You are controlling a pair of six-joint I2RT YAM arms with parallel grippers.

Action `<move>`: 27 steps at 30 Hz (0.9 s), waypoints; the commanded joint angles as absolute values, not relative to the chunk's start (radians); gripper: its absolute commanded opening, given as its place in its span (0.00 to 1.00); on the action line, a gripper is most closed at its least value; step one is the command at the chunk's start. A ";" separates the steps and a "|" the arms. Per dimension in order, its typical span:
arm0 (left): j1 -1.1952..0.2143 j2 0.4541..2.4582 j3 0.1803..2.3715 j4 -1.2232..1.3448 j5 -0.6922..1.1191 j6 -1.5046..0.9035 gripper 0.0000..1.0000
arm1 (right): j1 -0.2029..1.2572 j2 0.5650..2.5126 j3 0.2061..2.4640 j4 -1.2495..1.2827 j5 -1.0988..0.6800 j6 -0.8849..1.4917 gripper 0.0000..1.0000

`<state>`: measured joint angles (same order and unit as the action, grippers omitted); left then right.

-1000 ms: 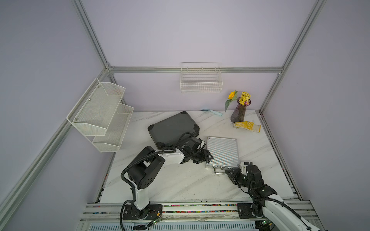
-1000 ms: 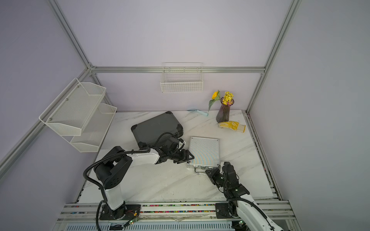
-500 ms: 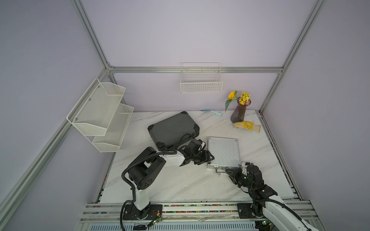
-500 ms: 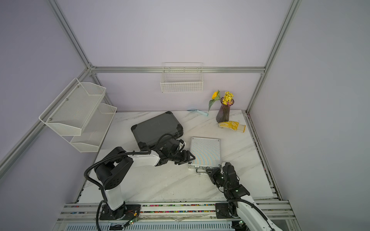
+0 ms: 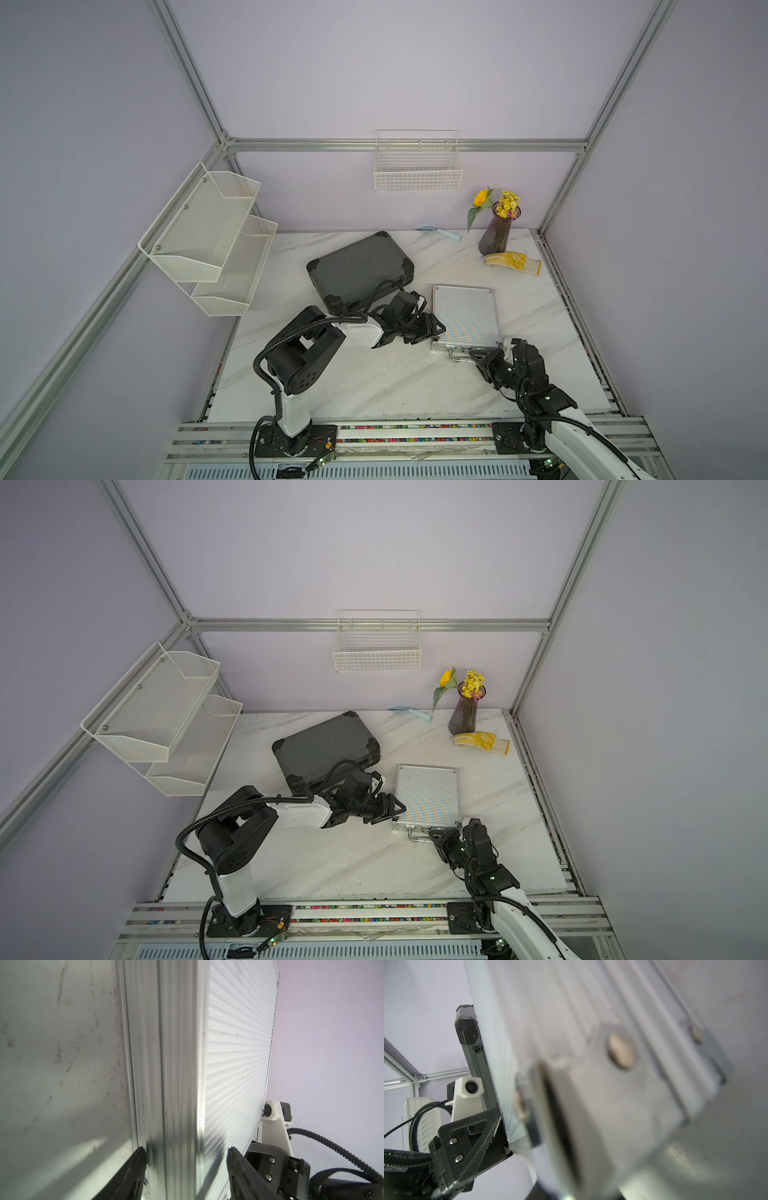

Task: Open the poker set cases
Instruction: Pick up the poker set case from the center of the board.

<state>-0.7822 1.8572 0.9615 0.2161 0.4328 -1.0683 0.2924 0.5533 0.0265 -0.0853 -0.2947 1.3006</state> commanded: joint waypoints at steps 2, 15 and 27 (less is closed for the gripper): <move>-0.812 1.855 0.935 0.334 0.476 -1.110 0.63 | 0.296 0.545 0.058 -0.164 -0.301 1.337 0.22; -0.803 1.849 0.933 0.338 0.466 -1.090 0.63 | 0.295 0.529 0.075 -0.189 -0.322 1.338 0.12; -0.781 1.739 0.933 0.211 0.381 -0.972 0.63 | 0.296 0.552 0.099 -0.182 -0.340 1.333 0.07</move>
<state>-0.7860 1.8381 0.9379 0.2306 0.4110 -1.0447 0.2905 0.5453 0.0612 -0.1593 -0.3038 1.3457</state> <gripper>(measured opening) 0.630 0.184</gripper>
